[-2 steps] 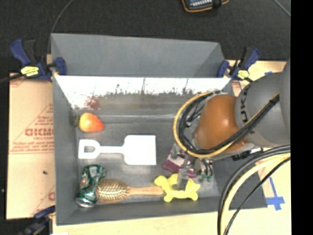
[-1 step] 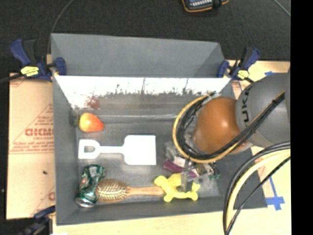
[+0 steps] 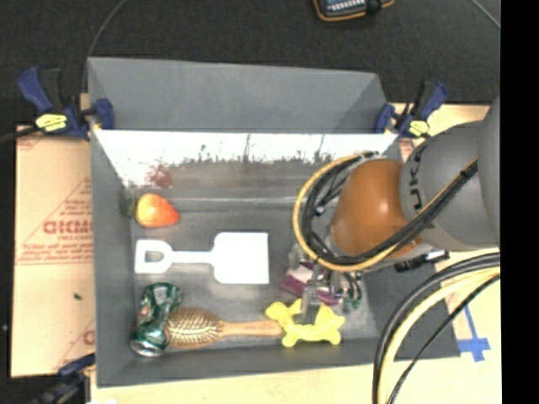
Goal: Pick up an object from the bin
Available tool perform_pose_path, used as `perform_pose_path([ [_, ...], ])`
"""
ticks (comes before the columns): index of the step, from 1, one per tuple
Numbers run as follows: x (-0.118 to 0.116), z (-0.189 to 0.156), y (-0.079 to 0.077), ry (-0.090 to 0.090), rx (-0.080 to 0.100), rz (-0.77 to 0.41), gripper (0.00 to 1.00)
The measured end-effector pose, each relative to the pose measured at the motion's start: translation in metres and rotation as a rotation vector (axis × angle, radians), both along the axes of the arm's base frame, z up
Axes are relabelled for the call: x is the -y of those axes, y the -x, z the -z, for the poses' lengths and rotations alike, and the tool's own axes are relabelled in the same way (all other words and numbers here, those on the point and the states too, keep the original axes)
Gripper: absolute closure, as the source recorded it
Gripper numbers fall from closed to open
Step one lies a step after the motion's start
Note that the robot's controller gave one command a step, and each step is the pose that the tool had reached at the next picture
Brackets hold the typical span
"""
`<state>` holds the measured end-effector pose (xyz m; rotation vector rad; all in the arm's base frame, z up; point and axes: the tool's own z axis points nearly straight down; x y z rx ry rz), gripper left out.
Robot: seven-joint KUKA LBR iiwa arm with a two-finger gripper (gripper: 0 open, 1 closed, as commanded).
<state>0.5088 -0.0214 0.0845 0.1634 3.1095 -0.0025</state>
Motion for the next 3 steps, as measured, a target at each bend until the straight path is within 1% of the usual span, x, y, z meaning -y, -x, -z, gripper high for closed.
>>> perform_pose_path([
  [1, 0.005, 0.002, 0.006, 0.012, 0.011, -0.293, 0.00],
  [2, 0.004, -0.010, 0.002, 0.002, 0.009, 0.013, 1.00],
  [3, 0.004, -0.010, 0.002, 0.002, 0.010, 0.013, 1.00],
])
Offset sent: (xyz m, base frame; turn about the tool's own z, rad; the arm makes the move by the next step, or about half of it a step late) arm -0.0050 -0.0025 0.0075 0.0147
